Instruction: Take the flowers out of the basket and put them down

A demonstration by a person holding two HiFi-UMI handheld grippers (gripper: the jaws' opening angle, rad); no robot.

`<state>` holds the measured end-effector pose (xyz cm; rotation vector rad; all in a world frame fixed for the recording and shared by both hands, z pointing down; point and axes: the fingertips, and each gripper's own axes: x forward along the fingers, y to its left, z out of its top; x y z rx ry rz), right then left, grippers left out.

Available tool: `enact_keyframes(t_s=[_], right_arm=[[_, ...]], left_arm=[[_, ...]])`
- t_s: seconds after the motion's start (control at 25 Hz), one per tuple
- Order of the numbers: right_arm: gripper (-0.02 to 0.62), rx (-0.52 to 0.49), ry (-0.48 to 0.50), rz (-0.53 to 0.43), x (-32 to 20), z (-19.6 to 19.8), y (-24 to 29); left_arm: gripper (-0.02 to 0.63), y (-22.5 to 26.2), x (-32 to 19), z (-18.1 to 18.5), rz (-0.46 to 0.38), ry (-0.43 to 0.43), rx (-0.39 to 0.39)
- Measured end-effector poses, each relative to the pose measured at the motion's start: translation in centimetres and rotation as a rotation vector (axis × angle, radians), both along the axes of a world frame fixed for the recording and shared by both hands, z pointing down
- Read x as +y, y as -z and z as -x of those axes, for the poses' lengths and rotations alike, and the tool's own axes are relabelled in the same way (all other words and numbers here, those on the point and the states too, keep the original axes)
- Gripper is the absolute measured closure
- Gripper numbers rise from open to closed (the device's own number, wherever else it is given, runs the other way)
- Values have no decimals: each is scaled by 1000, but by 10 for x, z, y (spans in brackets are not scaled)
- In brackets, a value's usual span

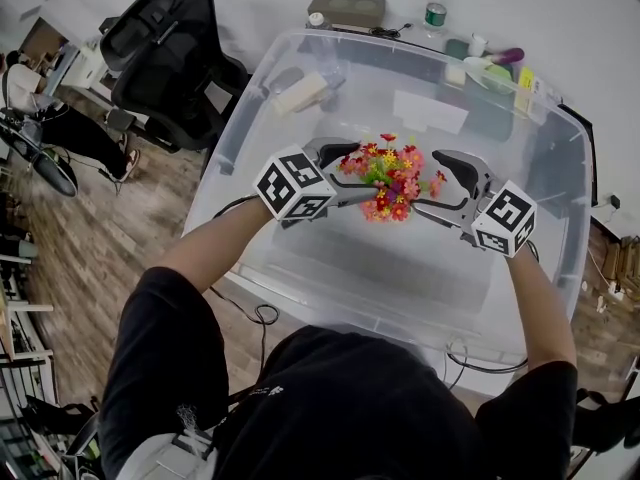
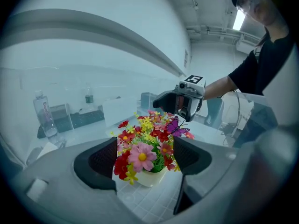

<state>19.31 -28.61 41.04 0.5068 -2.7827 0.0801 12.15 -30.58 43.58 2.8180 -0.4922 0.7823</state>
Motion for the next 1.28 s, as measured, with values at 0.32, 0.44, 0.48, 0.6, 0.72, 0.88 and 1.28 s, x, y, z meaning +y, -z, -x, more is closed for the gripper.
enact_keyframes(t_s=[0.32,0.44,0.48,0.6,0.72,0.88,1.28], right_arm=[[198,59,52,21,12,6,-19],[198,58,36,26,11,2,-20],[196,55,29,28,9,0,-20],[193,48,9,44,5,-6,-22],[193,43,-5,65,4,-8,-28],[193,55,6,83,10,-5,-38],[193,65,-12,111,10,-5,-49]], left_arm=[[242,-14,3,8,-17,-62,-94],[243,-19,2,17,-25,-57,-136],[243,-21,1,20,-25,-52,-147],[242,-28,2,26,-13,-56,-188],[243,-35,6,26,-2,-70,-208],[244,-42,12,21,21,-79,-192],[244,-53,18,12,31,-120,-200]])
